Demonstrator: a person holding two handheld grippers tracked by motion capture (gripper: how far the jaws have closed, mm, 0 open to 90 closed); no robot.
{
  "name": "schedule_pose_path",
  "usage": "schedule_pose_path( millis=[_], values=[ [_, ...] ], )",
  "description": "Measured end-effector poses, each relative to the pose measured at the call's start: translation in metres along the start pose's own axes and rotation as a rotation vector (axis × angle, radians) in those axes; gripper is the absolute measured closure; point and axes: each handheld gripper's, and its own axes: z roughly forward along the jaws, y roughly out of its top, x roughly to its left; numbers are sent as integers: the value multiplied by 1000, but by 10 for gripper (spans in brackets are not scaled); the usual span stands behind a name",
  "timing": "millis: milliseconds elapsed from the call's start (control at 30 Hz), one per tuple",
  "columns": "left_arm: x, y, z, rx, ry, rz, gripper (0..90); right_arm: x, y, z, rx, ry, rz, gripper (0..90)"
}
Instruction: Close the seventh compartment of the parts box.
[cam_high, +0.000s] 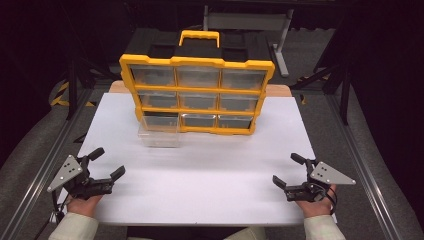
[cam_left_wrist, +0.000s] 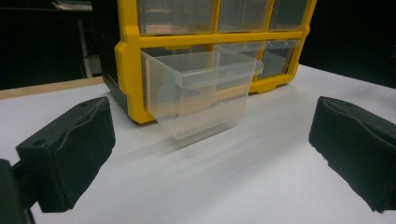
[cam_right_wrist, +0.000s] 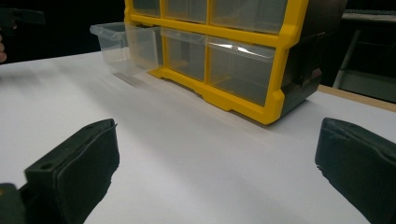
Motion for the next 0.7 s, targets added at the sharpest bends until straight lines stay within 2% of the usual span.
schedule_pose_path(
  millis=[167,267,433,700],
  values=[
    [-1,0,-1,2,4,6,7,0,0,0,-6,2,8,4],
    [0,0,0,10,0,-9,4,-1,0,0,-8,4,10,4],
    [0,0,1,22,-1,-8,4,-2,-1,0,-14,3,21,4],
    [0,0,0,13,3,-9,4,-2,-1,0,-17,5,20,4]
  ],
)
